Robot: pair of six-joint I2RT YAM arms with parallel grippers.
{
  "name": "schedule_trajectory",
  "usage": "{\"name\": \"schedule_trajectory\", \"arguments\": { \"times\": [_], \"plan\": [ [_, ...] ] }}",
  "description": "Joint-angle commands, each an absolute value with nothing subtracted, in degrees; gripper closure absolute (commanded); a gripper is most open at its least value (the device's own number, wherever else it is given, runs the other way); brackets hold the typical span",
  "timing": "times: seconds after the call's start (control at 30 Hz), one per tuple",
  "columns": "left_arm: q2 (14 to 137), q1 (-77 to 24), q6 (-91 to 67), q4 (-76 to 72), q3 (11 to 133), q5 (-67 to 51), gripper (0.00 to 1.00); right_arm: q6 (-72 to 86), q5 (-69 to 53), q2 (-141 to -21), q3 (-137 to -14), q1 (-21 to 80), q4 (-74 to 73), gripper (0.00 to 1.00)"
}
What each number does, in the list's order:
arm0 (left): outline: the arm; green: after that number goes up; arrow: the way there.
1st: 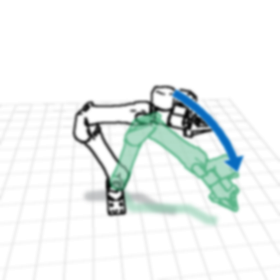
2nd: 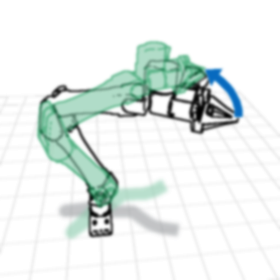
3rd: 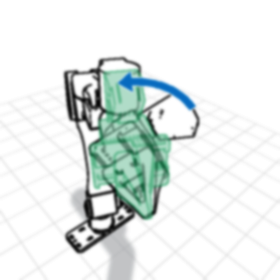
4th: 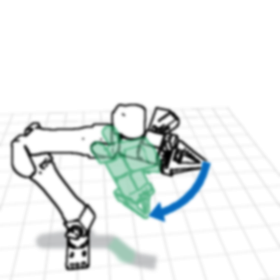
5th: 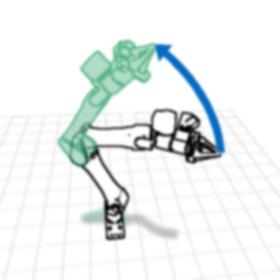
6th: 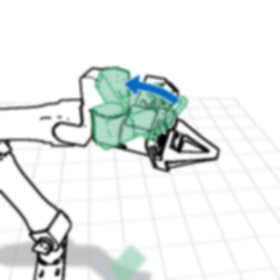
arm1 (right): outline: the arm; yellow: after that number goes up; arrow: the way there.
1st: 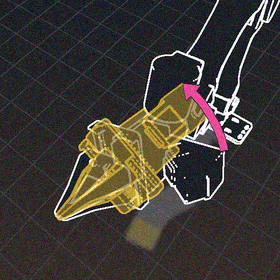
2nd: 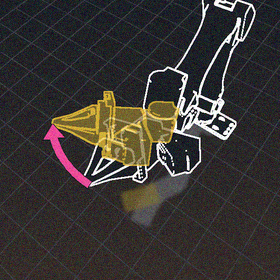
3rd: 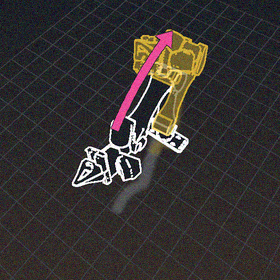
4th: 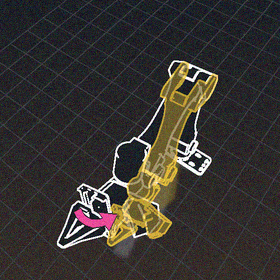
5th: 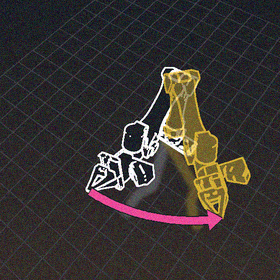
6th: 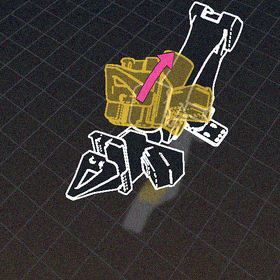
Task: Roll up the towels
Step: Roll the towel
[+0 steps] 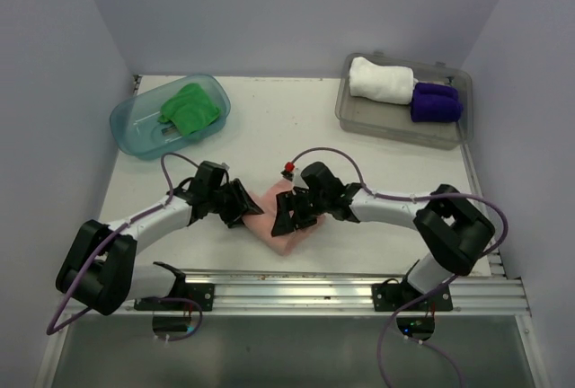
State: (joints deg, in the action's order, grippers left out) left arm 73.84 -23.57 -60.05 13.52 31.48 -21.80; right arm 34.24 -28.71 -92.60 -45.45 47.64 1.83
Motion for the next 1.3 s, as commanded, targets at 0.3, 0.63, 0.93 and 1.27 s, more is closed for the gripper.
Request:
{"name": "schedule_trajectory", "arguments": {
  "times": [0.3,0.63,0.93,1.27],
  "plan": [
    [73.83,-23.91,-61.61,15.47,32.61,-20.92,0.53,17.67,2.18,-77.61,-53.17,57.56,-18.72,0.28],
    [74.44,-23.99,-60.56,16.44,33.13,-21.01,0.53,10.29,15.28,-84.37,-60.73,70.83,-21.71,0.25],
    [74.44,-23.99,-60.38,16.88,33.31,-20.83,0.53,5.28,23.55,-93.42,-66.79,77.08,-24.34,0.26],
    [75.41,-23.99,-60.47,16.08,33.13,-21.71,0.52,4.21,30.14,-100.45,-65.57,79.19,-22.33,0.39]
  ]
}}
